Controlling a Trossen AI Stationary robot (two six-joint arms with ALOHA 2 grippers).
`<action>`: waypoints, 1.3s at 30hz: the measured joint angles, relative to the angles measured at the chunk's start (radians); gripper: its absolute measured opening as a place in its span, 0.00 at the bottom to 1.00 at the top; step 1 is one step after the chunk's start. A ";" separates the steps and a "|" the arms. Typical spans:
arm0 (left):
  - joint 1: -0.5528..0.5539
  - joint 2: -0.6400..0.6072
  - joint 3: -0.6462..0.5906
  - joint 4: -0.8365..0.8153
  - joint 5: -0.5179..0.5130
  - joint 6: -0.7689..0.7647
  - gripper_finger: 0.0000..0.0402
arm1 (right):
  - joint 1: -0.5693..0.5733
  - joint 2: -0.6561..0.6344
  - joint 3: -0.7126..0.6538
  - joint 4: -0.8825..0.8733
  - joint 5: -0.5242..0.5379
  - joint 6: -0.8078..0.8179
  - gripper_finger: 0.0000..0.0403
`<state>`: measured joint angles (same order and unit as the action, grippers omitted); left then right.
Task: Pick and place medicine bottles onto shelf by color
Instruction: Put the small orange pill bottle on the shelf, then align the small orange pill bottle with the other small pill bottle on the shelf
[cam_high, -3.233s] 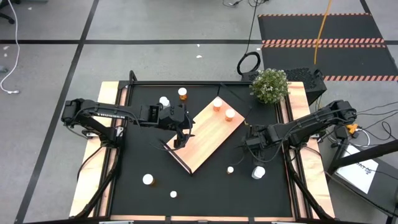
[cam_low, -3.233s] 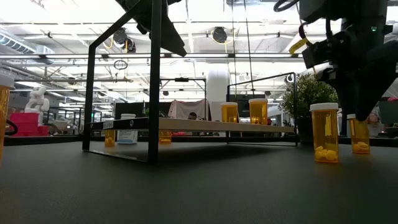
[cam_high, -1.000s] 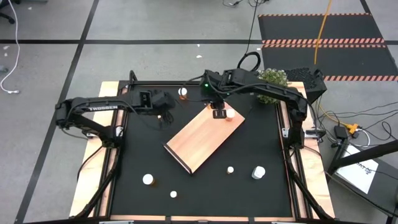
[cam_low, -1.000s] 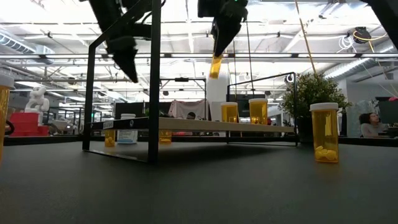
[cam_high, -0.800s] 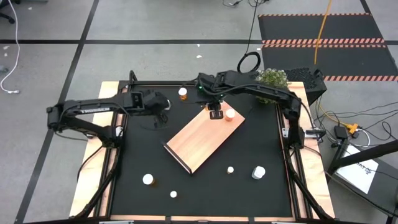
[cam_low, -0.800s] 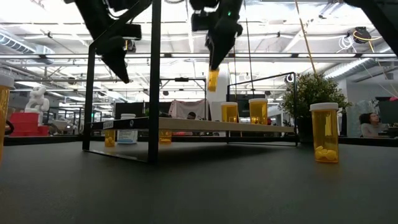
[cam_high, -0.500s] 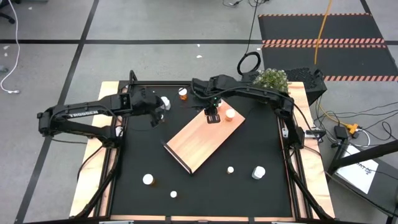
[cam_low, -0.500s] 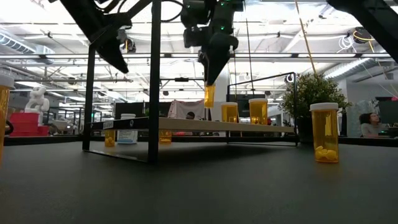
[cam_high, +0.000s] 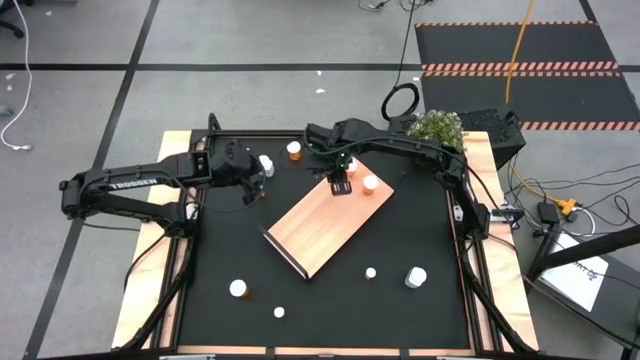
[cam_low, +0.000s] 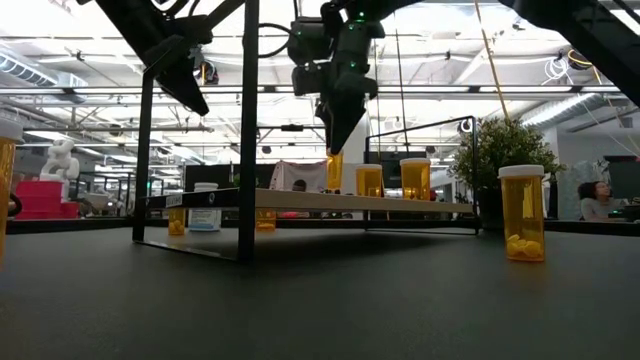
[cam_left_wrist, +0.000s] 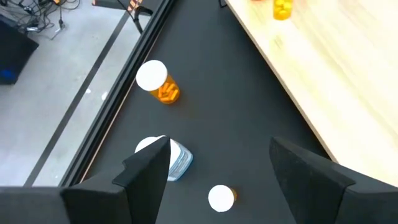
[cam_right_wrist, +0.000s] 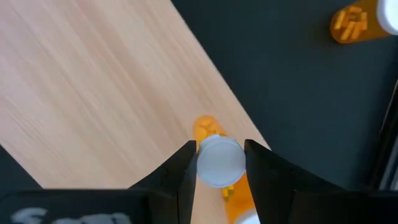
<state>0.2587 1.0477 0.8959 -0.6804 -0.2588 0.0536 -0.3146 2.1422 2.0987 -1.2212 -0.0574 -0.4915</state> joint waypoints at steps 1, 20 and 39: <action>-0.004 0.000 0.000 0.000 0.000 0.000 0.68 | 0.000 0.000 0.000 0.001 0.001 0.000 0.29; -0.019 0.000 0.000 0.004 0.000 -0.002 0.68 | 0.000 -0.005 -0.103 0.060 0.029 0.020 0.41; -0.020 0.000 0.000 0.014 0.000 -0.004 0.68 | 0.067 -0.132 -0.103 0.088 0.034 0.147 0.62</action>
<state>0.2390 1.0473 0.8959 -0.6660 -0.2592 0.0498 -0.2473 2.0101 1.9961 -1.1332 -0.0238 -0.3448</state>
